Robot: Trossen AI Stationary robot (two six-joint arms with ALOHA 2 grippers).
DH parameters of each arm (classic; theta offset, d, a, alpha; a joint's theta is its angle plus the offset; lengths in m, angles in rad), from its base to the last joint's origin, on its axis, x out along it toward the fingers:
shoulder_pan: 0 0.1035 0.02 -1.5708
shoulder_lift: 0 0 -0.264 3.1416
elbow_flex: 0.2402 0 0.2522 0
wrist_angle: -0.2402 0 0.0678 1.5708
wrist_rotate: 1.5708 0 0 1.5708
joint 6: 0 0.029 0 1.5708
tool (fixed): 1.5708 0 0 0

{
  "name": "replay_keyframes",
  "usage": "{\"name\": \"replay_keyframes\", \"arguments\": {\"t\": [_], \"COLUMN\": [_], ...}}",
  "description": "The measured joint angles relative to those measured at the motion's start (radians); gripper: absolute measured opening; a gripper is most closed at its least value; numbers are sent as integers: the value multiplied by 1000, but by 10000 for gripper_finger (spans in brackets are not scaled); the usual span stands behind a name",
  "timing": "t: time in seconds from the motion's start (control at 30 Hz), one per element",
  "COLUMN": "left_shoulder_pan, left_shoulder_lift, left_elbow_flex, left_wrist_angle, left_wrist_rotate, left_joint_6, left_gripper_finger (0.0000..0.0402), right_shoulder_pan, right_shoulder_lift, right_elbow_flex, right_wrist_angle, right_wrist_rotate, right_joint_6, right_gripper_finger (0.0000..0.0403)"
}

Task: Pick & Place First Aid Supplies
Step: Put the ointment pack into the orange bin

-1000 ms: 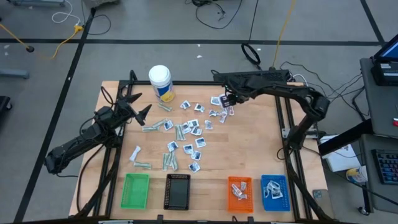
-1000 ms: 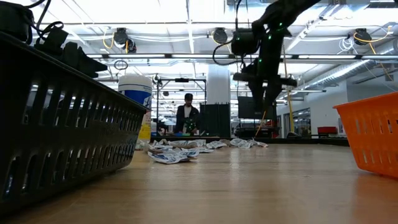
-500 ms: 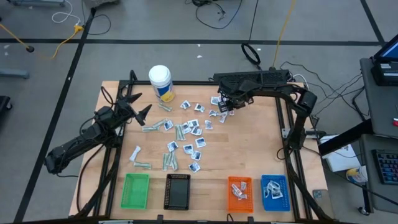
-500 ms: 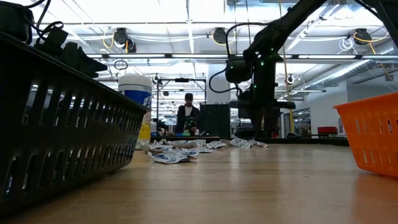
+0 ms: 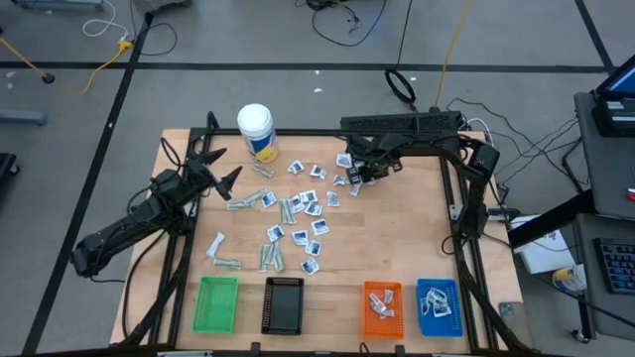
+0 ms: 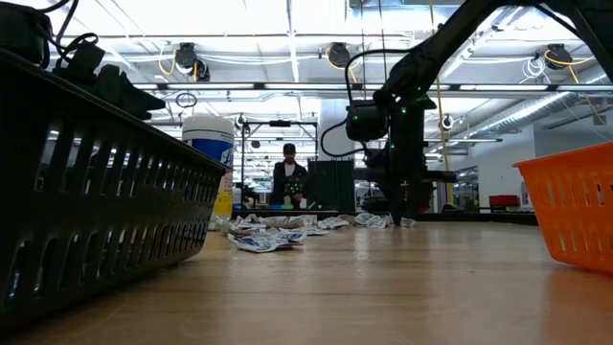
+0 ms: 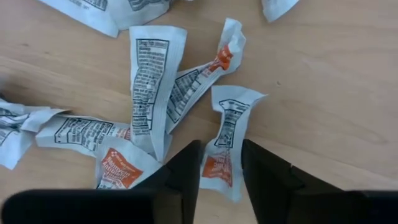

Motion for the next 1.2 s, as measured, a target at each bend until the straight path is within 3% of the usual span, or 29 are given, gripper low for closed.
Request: {"name": "replay_keyframes", "arguments": {"t": [0.23,0.87,1.03,1.2], "left_shoulder_pan": [0,0,0,0], "left_shoulder_lift": [0,0,0,0], "left_elbow_flex": [0,0,0,0], "left_wrist_angle": [0,0,0,0], "left_wrist_rotate": [0,0,0,0], "left_joint_6": [0,0,0,0], "left_gripper_finger": [397,397,397,397], "right_shoulder_pan": [0,74,140,289], "right_shoulder_lift": [-16,-292,-327,-329], "right_elbow_flex": [-2,-2,-2,-2], "right_wrist_angle": [-20,-276,-304,-311], "right_wrist_rotate": [-8,5,28,23], "right_joint_6": [-32,-65,-45,-21], "right_gripper_finger": [10,2,1,1]}}
